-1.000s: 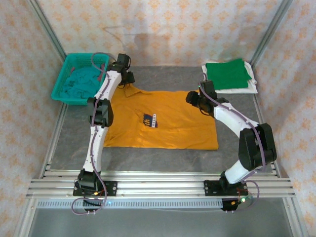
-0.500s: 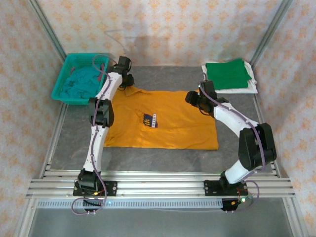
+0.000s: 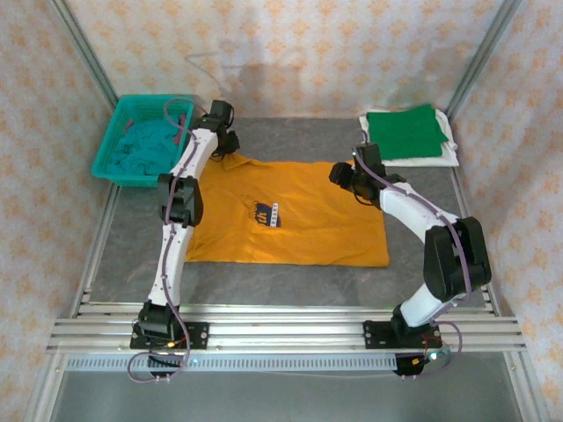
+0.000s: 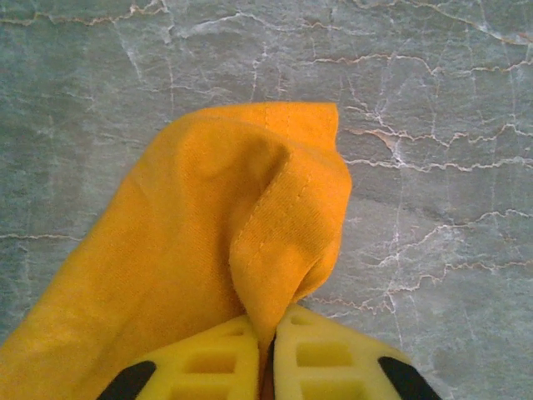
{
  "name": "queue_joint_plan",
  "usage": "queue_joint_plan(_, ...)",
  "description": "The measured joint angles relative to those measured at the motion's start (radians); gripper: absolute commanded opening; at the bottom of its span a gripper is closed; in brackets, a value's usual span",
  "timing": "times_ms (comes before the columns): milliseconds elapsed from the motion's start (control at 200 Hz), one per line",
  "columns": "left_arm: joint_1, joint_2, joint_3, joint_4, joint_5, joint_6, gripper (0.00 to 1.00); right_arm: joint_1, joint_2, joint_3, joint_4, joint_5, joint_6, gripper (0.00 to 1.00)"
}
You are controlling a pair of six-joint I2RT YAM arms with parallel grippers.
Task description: Fold and stack the t-shirts
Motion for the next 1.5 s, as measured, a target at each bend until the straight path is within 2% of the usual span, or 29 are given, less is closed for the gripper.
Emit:
queue_joint_plan(150, 0.000, -0.002, 0.000, 0.000, 0.000, -0.006, 0.10, 0.000, 0.000, 0.000, 0.000, 0.000, 0.001, 0.52)
queue_joint_plan(225, 0.000, -0.004, 0.000, 0.000, 0.001, -0.008, 0.02, 0.000, 0.000, 0.000, 0.000, 0.000, 0.001, 0.52)
queue_joint_plan(510, 0.000, -0.037, 0.000, -0.007, 0.025, -0.022, 0.00, -0.005, 0.014, 0.014, -0.003, 0.001, 0.001, 0.55)
queue_joint_plan(646, 0.000, -0.096, -0.014, -0.007, 0.033, -0.041, 0.00, -0.043, 0.052, 0.058, -0.027, 0.001, 0.010, 0.55)
queue_joint_plan(821, 0.000, -0.247, -0.135, 0.006, 0.048, -0.079, 0.00, -0.110, 0.153, 0.182, -0.113, 0.019, 0.013, 0.55)
queue_joint_plan(981, 0.000, -0.371, -0.309, 0.058, 0.050, -0.111, 0.37, -0.154, 0.280, 0.306, -0.184, 0.029, 0.013, 0.54)
queue_joint_plan(1071, 0.001, -0.386, -0.360, 0.075, 0.048, -0.114, 0.37, -0.159, 0.326, 0.332, -0.199, 0.018, 0.013, 0.54)
queue_joint_plan(1126, 0.002, -0.383, -0.378, 0.081, 0.048, -0.116, 0.31, -0.158, 0.336, 0.333, -0.209, 0.003, 0.016, 0.54)
queue_joint_plan(1166, 0.002, -0.378, -0.383, 0.081, 0.051, -0.118, 0.31, -0.158, 0.339, 0.333, -0.214, -0.006, 0.016, 0.54)
queue_joint_plan(1331, 0.002, -0.355, -0.381, 0.097, 0.052, -0.116, 0.44, -0.156, 0.340, 0.331, -0.216, -0.027, 0.016, 0.54)
queue_joint_plan(1406, 0.002, -0.326, -0.366, 0.098, 0.052, -0.121, 0.42, -0.156, 0.339, 0.323, -0.212, -0.040, 0.017, 0.54)
queue_joint_plan(1496, 0.002, -0.261, -0.311, 0.096, 0.052, -0.120, 0.46, -0.156, 0.336, 0.312, -0.212, -0.058, 0.017, 0.54)
